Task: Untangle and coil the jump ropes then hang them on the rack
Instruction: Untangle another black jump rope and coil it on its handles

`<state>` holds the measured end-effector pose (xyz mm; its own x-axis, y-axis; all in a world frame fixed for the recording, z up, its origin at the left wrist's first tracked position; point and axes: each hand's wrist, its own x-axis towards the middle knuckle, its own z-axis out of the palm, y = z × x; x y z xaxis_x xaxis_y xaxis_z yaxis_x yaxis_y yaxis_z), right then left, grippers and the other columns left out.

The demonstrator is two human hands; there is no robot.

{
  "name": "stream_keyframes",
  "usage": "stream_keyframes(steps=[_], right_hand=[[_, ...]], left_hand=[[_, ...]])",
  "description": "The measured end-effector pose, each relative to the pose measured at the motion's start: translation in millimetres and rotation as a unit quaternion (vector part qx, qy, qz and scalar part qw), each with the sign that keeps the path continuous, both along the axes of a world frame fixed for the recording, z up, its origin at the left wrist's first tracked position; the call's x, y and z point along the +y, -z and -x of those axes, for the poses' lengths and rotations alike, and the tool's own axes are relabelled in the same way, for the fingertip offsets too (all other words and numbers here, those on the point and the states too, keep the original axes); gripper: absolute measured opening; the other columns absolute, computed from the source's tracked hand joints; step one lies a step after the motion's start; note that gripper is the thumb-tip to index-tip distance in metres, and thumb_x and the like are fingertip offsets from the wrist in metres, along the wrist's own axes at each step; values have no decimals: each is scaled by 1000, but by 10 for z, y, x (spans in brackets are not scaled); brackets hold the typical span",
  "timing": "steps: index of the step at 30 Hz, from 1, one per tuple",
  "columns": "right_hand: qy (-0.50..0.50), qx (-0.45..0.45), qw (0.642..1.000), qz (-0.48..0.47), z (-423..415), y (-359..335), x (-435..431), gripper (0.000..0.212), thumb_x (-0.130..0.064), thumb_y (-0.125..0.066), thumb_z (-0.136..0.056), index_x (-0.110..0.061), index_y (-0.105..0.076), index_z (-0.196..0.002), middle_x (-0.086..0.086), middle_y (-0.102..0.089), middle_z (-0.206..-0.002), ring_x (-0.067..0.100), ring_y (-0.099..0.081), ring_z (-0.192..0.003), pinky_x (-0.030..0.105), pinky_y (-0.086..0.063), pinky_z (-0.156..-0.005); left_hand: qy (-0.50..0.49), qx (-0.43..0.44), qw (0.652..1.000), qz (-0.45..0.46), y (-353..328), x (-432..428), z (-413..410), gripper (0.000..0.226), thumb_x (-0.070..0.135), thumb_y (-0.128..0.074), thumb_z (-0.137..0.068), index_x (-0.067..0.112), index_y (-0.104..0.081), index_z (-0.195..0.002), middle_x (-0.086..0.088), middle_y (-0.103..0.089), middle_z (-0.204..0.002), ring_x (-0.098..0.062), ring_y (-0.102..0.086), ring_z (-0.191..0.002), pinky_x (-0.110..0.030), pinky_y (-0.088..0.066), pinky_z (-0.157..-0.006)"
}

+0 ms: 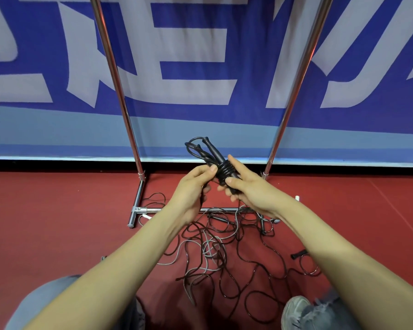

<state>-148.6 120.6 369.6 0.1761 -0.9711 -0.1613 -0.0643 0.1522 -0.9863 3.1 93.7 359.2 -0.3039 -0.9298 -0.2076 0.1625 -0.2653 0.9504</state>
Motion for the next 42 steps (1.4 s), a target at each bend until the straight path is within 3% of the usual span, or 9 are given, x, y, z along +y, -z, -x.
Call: stream_keyframes(steps=[5, 10, 15, 19, 24, 27, 35, 39, 42], right_hand=[[-12, -90, 996, -13, 52, -45, 2, 65, 3, -41, -99, -23, -18, -153, 23, -54, -101, 11, -59, -67, 24, -42, -60], [-1, -103, 994, -23, 84, 12, -26, 57, -10, -41, -102, -24, -20, -153, 19, -54, -96, 15, -48, -70, 23, -36, -56], [-25, -138, 990, -24, 89, -13, -4, 60, 2, -37, -99, -18, -20, -153, 17, -56, -92, 16, -47, -69, 22, -38, -54], [-56, -163, 985, -17, 80, -89, -9, 58, 6, -36, -97, -18, -30, -149, 19, -57, -97, 16, -49, -71, 24, -38, -59], [-61, -133, 989, -13, 94, -114, -1, 63, 7, -39, -97, -22, -25, -151, 20, -52, -101, 15, -49, -70, 23, -40, -57], [-38, -115, 992, -25, 111, -93, 2, 63, 5, -39, -98, -22, -21, -152, 19, -53, -95, 13, -49, -66, 22, -37, -55], [-54, -150, 987, -31, 76, -136, 41, 45, 8, -37, -95, -22, -51, -126, 14, -54, -90, 17, -52, -69, 23, -44, -57], [-29, -137, 989, -37, 69, -127, 21, 53, 8, -37, -96, -22, -43, -139, 14, -58, -92, 16, -51, -69, 23, -42, -59], [-4, -57, 998, -10, 38, -100, 9, 53, -5, -40, -101, -25, -31, -149, 14, -53, -95, 11, -46, -67, 23, -35, -57]], left_hand=[[45, 9, 998, 36, -67, -60, -29, 15, 24, -53, -96, 21, -68, -98, 9, -53, -68, -7, -27, -53, -24, -21, -55], [81, 46, 996, 10, -12, -19, 1, 20, 22, -48, -100, 19, -64, -112, 7, -48, -70, -5, -26, -49, -23, -24, -56], [93, 36, 995, 22, -21, 13, -7, 28, 23, -41, -102, 10, -60, -119, 2, -49, -70, -7, -25, -51, -25, -23, -57], [72, 26, 996, 45, -82, -71, -16, 37, 40, -40, -100, 9, -56, -111, 6, -48, -63, -8, -25, -55, -24, -27, -59], [79, 56, 994, -47, -127, -99, -41, 27, 32, -48, -98, 21, -67, -82, 9, -45, -62, -5, -26, -49, -26, -22, -59], [87, 32, 995, -48, -105, -23, -2, 26, 33, -46, -99, 21, -65, -87, 7, -48, -63, -6, -26, -49, -25, -22, -58], [68, -3, 997, 26, -35, -66, -52, 23, 29, -48, -99, 15, -66, -102, 12, -47, -56, -7, -27, -54, -25, -21, -57], [48, -18, 996, 72, 35, -94, -44, 22, 28, -51, -98, 16, -69, -98, 9, -48, -61, -8, -30, -58, -26, -24, -61], [34, -25, 994, 101, 57, -22, 0, 24, 26, -48, -99, 19, -71, -96, 8, -52, -64, -6, -34, -55, -22, -26, -57]])
